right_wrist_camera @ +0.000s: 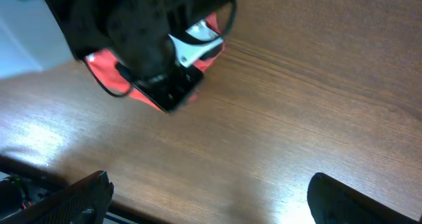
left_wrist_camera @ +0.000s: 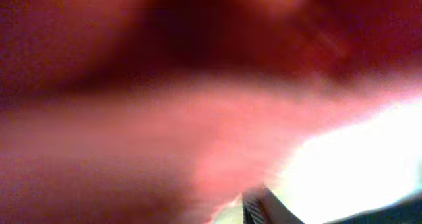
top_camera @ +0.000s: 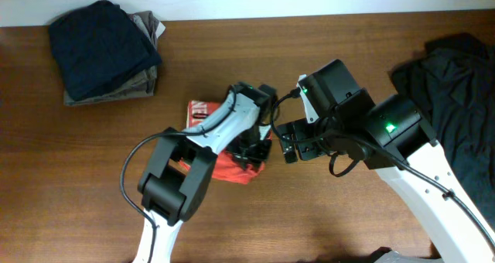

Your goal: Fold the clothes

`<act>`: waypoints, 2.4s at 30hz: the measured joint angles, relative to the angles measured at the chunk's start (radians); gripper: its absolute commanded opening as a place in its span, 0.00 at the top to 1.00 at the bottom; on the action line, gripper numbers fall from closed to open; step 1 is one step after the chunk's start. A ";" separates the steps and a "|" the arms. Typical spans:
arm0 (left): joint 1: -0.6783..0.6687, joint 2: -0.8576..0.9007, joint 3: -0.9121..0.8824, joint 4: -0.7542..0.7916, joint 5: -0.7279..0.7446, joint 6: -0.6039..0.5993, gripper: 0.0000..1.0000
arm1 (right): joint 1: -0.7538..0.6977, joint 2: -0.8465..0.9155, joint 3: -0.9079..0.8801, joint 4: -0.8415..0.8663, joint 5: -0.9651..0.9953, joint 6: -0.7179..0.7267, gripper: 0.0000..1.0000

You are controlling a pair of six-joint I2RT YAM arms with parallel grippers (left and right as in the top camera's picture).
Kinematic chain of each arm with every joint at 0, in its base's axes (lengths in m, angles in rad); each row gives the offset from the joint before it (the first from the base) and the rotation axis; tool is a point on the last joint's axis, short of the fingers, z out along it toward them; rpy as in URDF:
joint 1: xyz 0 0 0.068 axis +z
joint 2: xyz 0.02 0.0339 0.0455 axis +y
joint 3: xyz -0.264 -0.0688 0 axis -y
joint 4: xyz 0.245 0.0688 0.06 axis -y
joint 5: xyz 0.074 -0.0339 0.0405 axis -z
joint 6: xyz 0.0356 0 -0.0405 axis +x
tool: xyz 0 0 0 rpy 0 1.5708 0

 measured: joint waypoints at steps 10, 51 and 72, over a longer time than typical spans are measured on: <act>-0.031 0.000 0.105 -0.007 0.135 -0.034 0.70 | 0.000 0.000 0.000 0.000 0.000 0.001 0.01; 0.211 -0.005 0.393 -0.019 0.082 -0.133 0.38 | 0.000 0.000 0.000 0.003 0.000 0.001 0.01; 0.204 0.132 0.388 0.180 0.107 -0.211 0.39 | 0.000 0.000 0.000 0.003 0.000 0.000 0.01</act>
